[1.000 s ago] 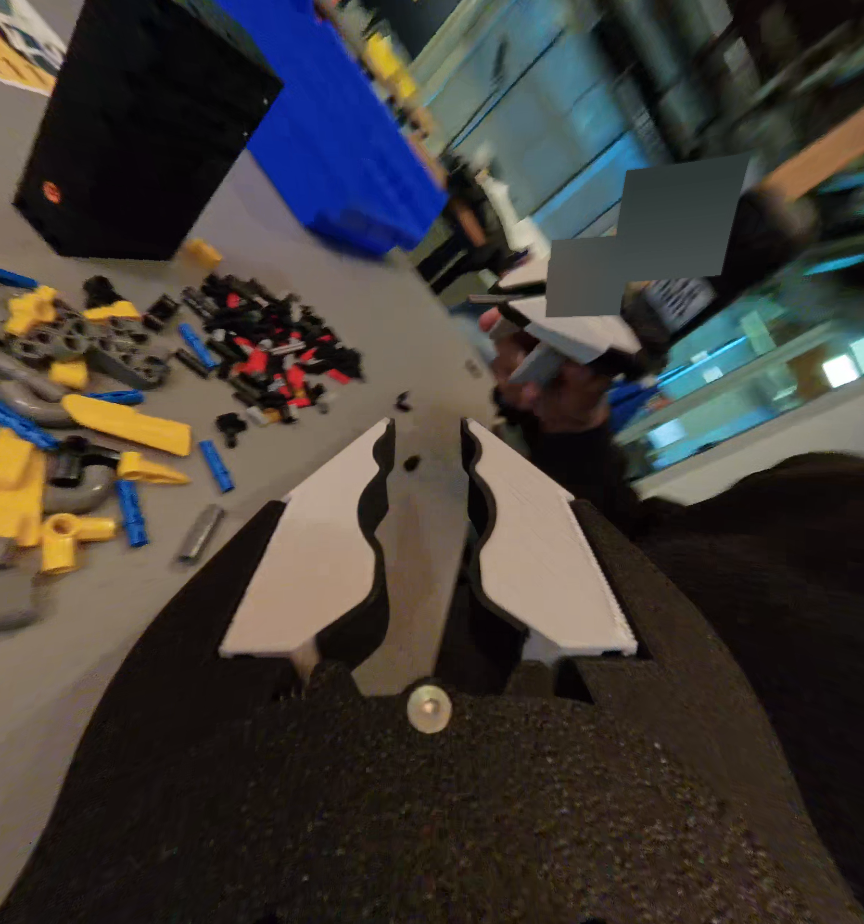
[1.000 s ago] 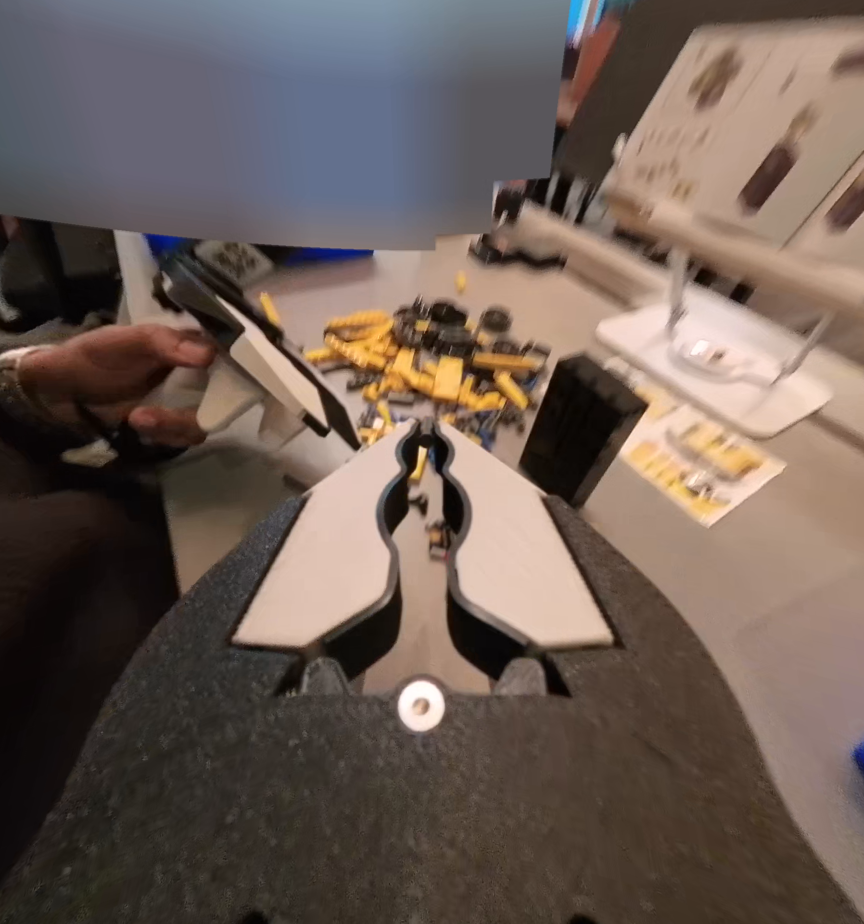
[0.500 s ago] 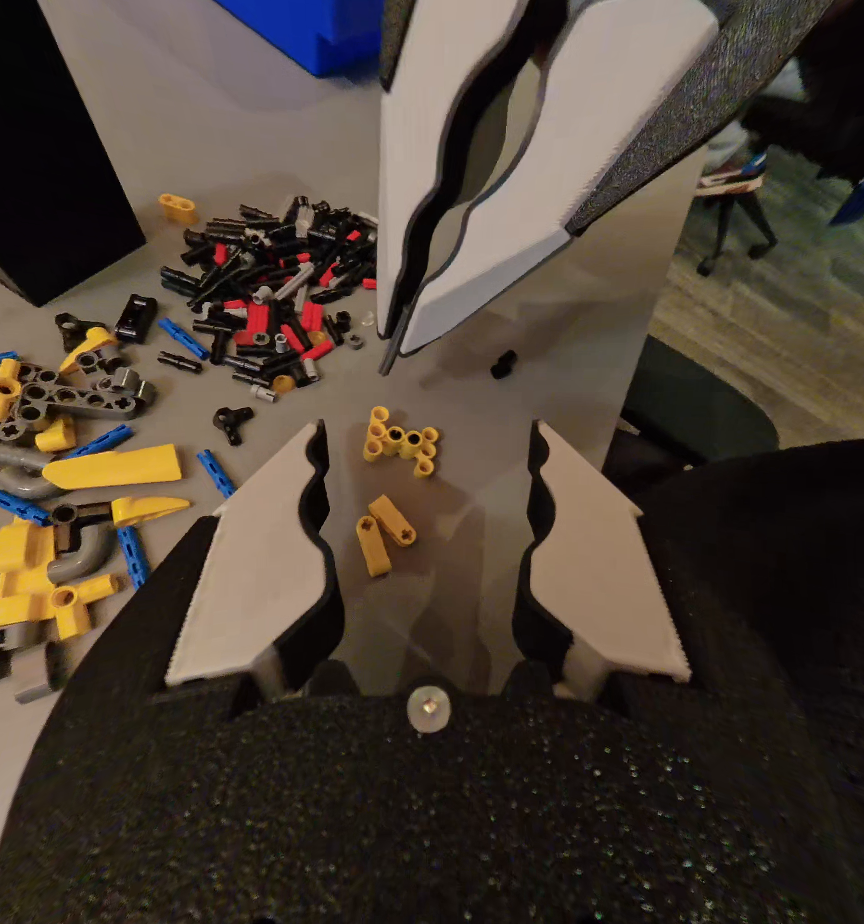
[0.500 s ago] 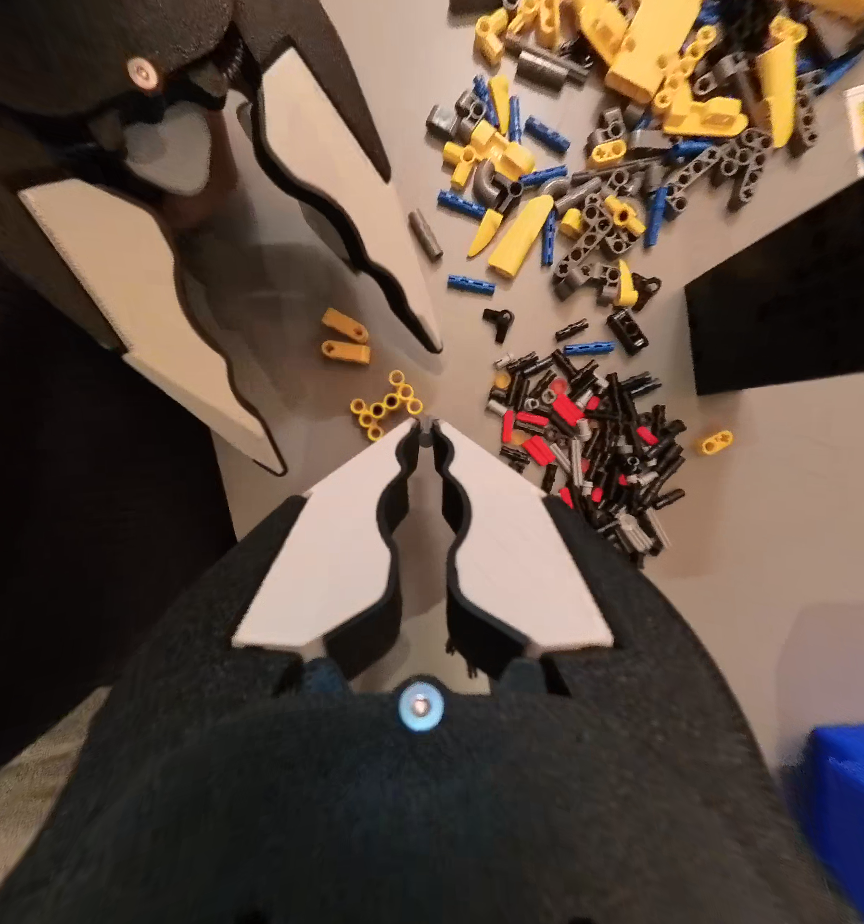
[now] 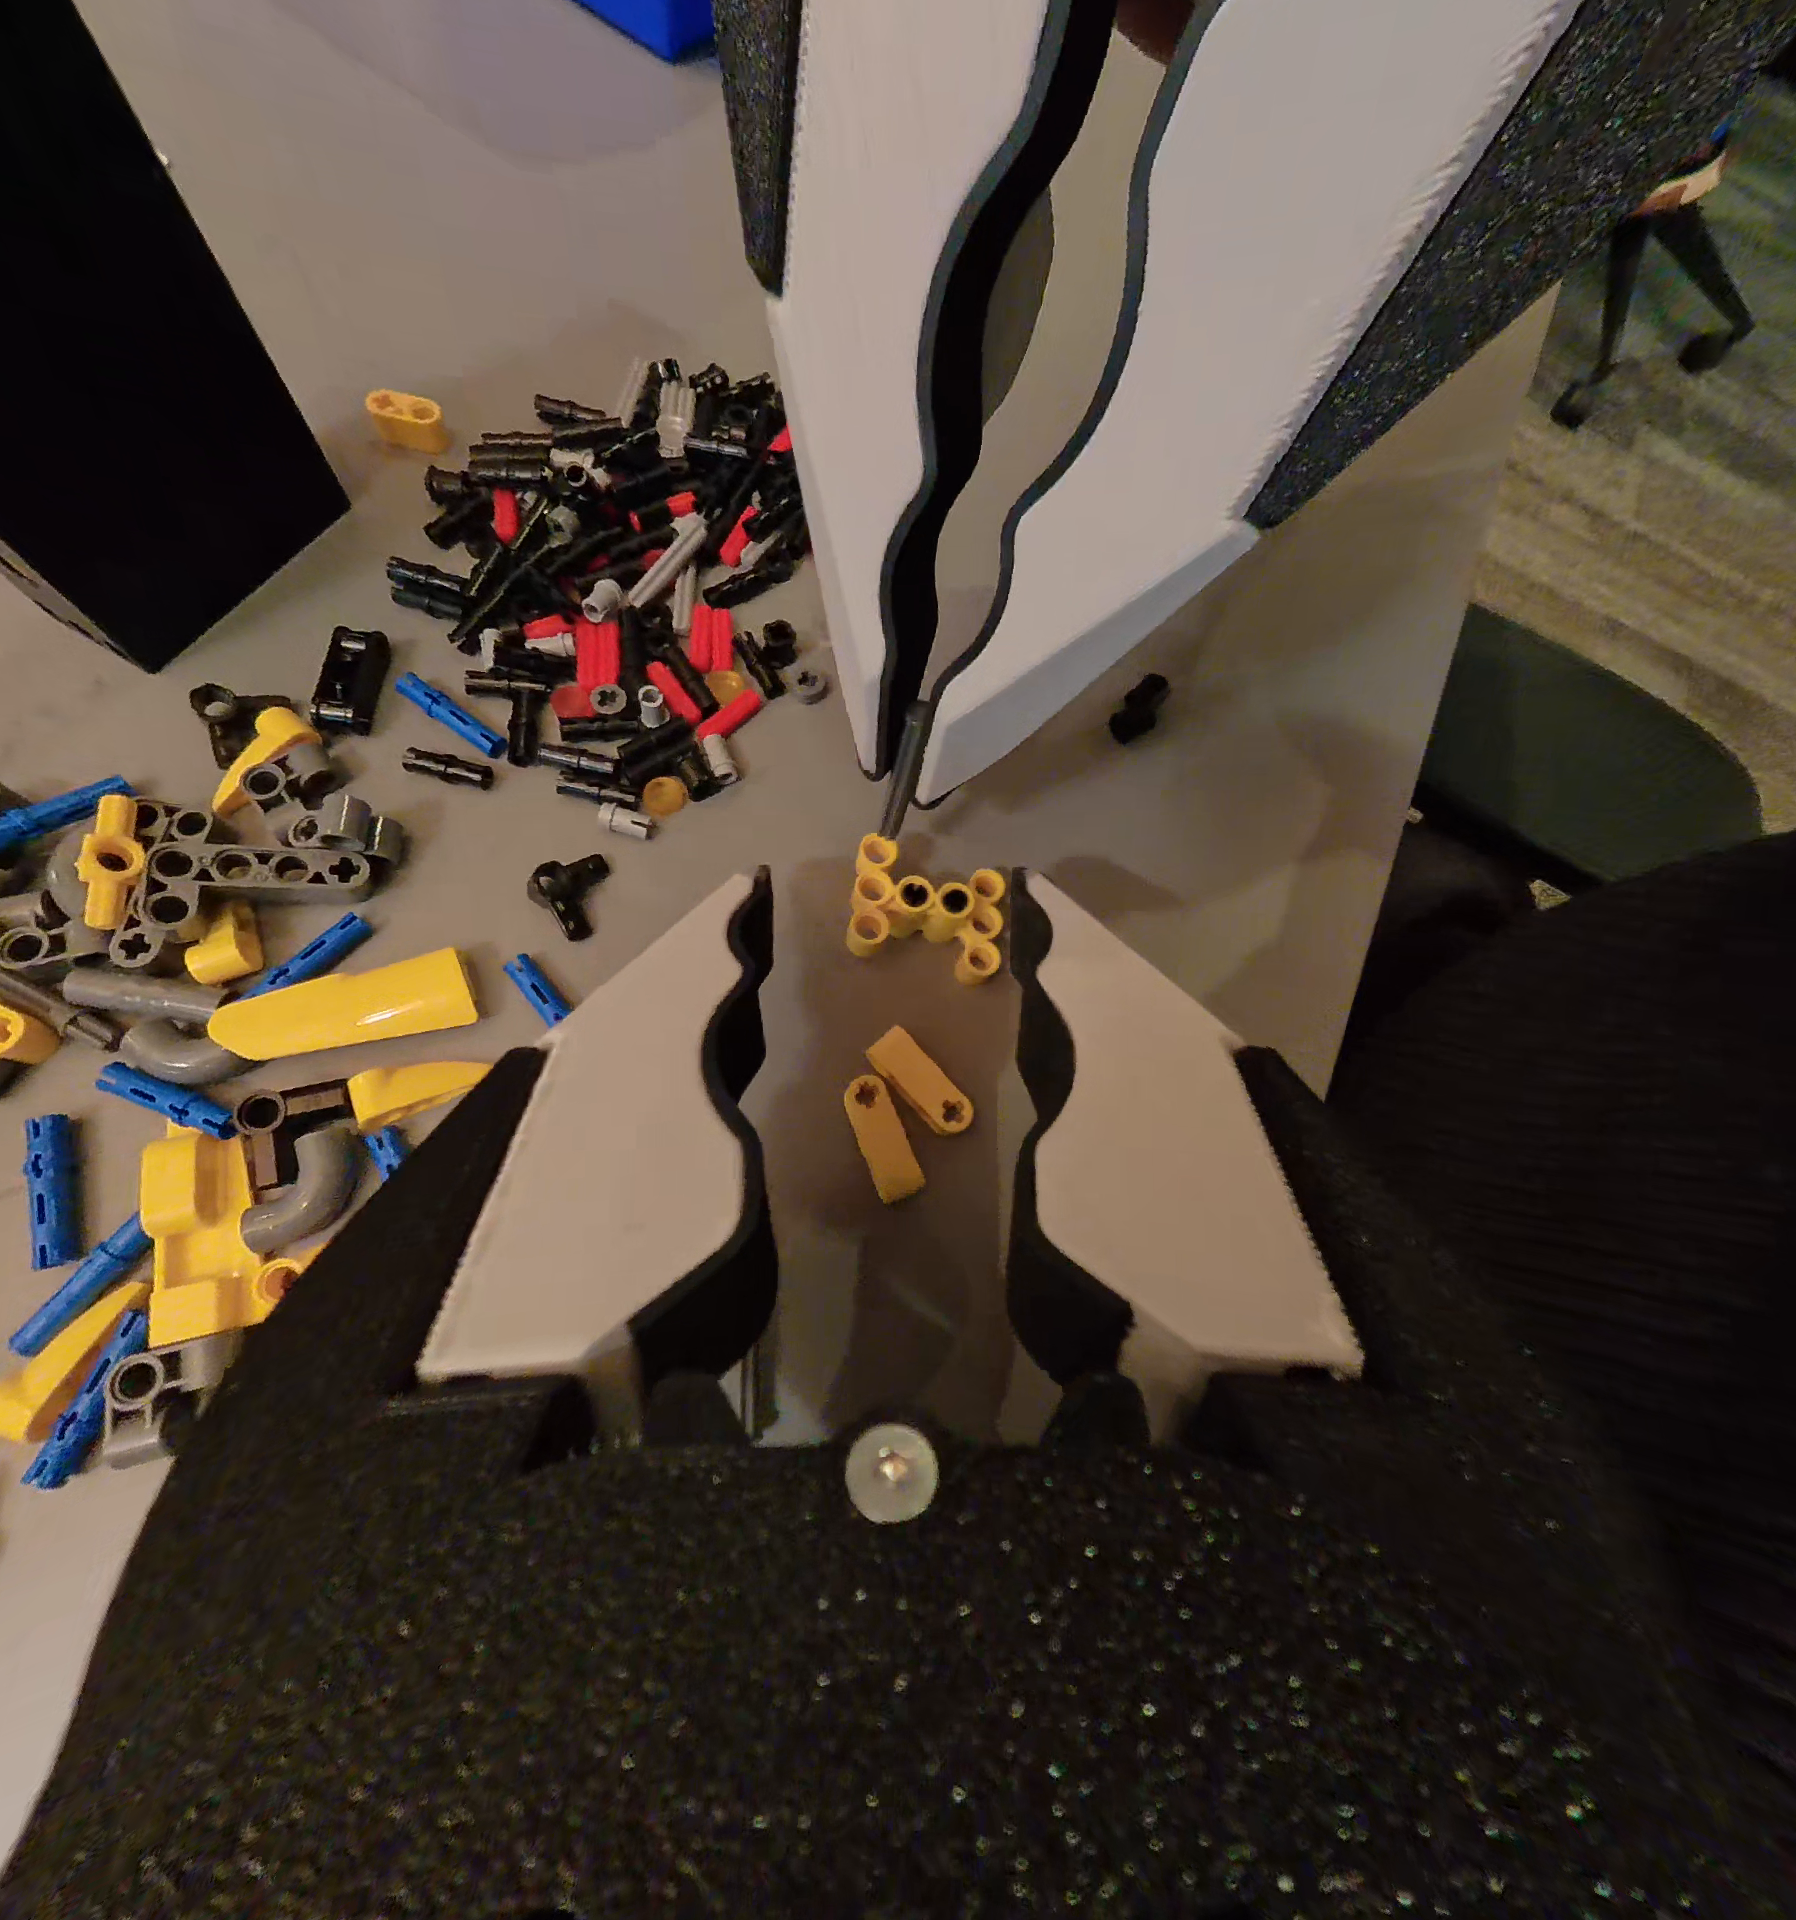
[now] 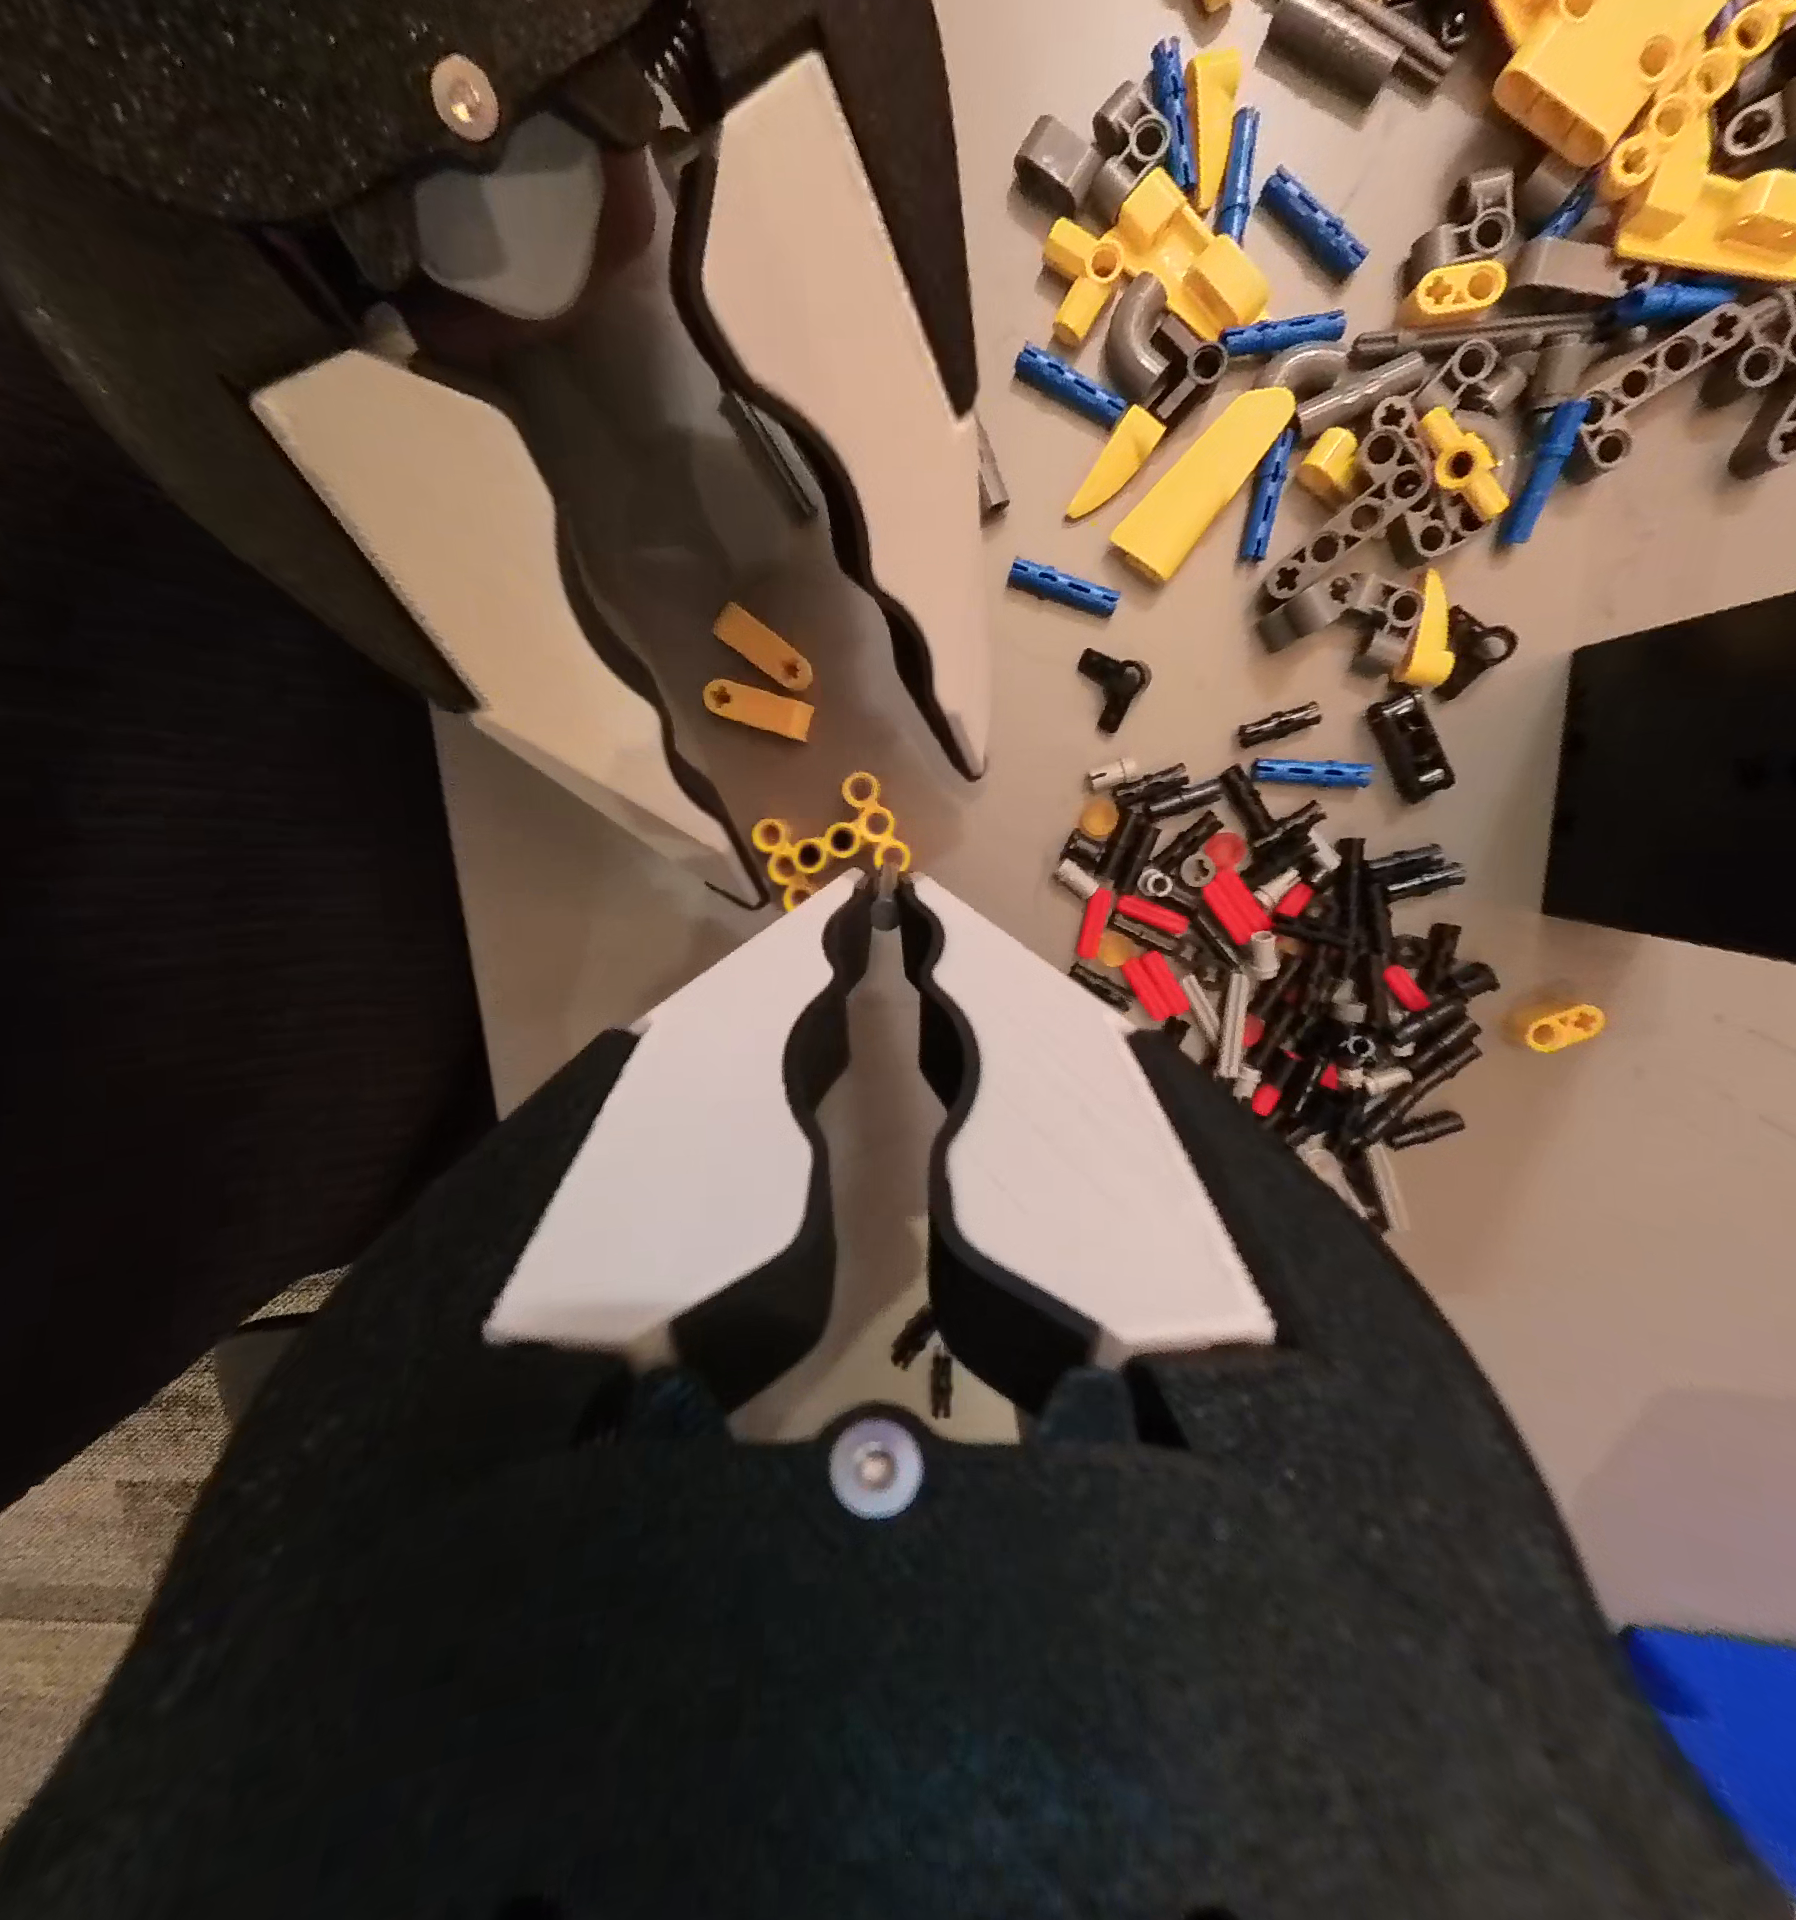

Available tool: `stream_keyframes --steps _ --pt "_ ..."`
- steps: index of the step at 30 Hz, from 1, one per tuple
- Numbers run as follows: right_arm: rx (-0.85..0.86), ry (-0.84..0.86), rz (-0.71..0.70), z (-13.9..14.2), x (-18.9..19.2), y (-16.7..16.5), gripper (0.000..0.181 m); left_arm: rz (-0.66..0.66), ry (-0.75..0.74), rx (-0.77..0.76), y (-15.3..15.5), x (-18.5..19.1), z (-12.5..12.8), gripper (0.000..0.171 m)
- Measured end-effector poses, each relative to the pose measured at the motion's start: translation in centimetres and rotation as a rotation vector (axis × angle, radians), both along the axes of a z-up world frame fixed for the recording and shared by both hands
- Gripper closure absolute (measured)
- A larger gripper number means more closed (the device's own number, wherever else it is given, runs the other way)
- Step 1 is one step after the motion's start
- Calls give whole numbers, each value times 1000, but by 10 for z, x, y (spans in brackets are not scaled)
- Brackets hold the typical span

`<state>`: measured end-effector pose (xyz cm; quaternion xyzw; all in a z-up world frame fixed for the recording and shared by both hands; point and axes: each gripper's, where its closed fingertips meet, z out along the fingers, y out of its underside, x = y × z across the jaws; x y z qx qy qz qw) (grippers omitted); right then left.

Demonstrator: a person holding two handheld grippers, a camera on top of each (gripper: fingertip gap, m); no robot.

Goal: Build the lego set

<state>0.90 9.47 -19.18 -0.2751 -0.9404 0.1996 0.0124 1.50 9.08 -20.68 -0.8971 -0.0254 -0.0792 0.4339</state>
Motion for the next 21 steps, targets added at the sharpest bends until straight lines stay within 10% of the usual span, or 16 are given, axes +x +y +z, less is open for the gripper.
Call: stream_keyframes --steps 21 --pt "15 -21 16 -6 -1 0 176 -53 -37 -51 0 8 -8 148"
